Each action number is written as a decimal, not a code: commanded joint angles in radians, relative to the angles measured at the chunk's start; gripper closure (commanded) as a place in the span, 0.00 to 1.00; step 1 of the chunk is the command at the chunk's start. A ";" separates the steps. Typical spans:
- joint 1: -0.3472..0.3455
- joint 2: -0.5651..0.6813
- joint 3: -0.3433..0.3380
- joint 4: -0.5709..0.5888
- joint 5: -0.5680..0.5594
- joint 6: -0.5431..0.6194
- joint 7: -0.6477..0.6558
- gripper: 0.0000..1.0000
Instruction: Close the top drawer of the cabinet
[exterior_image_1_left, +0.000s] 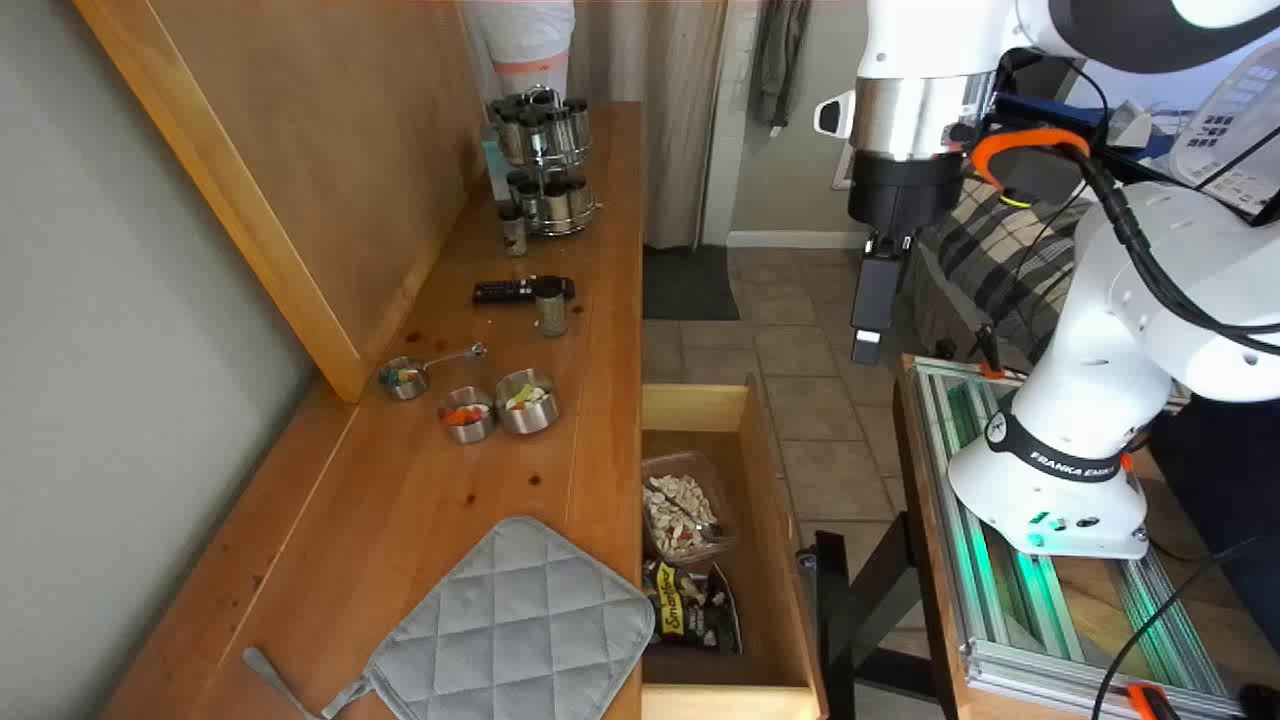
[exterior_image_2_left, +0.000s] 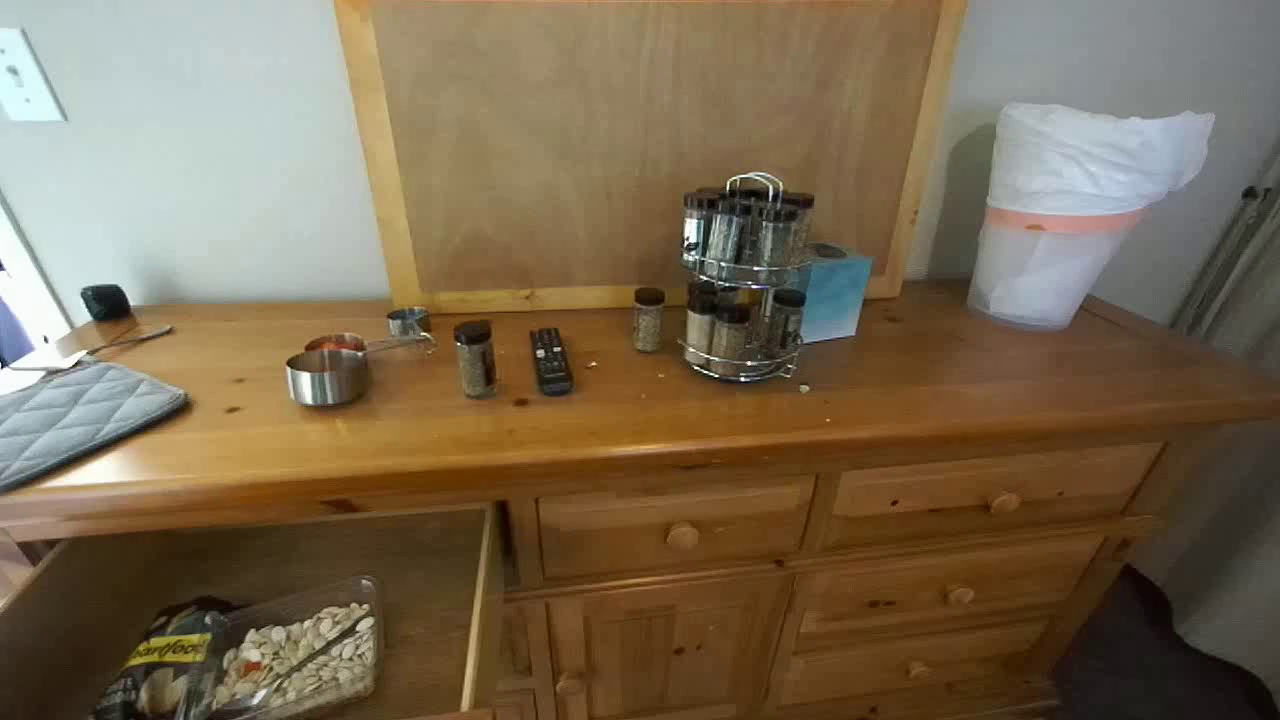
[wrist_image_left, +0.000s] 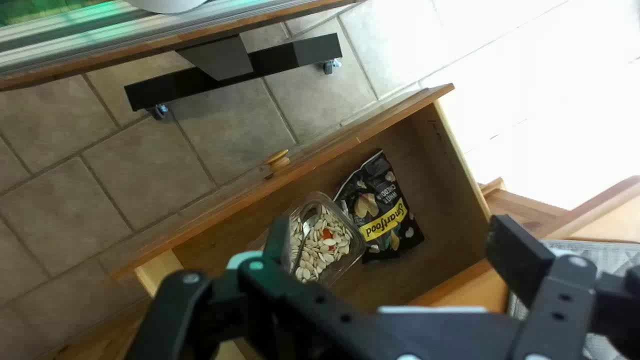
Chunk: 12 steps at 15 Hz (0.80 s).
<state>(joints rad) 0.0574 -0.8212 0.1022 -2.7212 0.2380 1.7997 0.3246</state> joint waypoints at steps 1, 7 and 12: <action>-0.015 -0.001 0.012 0.002 0.008 -0.004 -0.009 0.00; -0.015 -0.001 0.012 0.002 0.008 -0.004 -0.009 0.00; 0.007 0.118 0.033 -0.023 -0.051 0.093 -0.146 0.00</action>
<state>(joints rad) 0.0576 -0.7895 0.1242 -2.7469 0.2278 1.8238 0.2597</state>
